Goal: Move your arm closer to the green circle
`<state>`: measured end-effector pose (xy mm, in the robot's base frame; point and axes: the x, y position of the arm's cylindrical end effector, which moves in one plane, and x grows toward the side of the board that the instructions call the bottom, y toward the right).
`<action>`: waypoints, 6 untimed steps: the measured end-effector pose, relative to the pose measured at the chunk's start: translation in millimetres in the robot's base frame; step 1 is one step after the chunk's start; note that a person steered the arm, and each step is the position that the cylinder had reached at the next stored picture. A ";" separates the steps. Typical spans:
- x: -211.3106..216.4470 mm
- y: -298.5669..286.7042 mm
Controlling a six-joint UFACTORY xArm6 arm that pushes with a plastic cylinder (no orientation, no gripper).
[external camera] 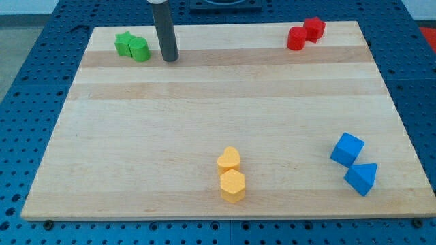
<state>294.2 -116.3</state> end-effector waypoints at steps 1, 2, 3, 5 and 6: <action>-0.6 0.0; -0.7 -0.4; -0.7 -0.4; -2.7 -0.6; -3.1 -1.1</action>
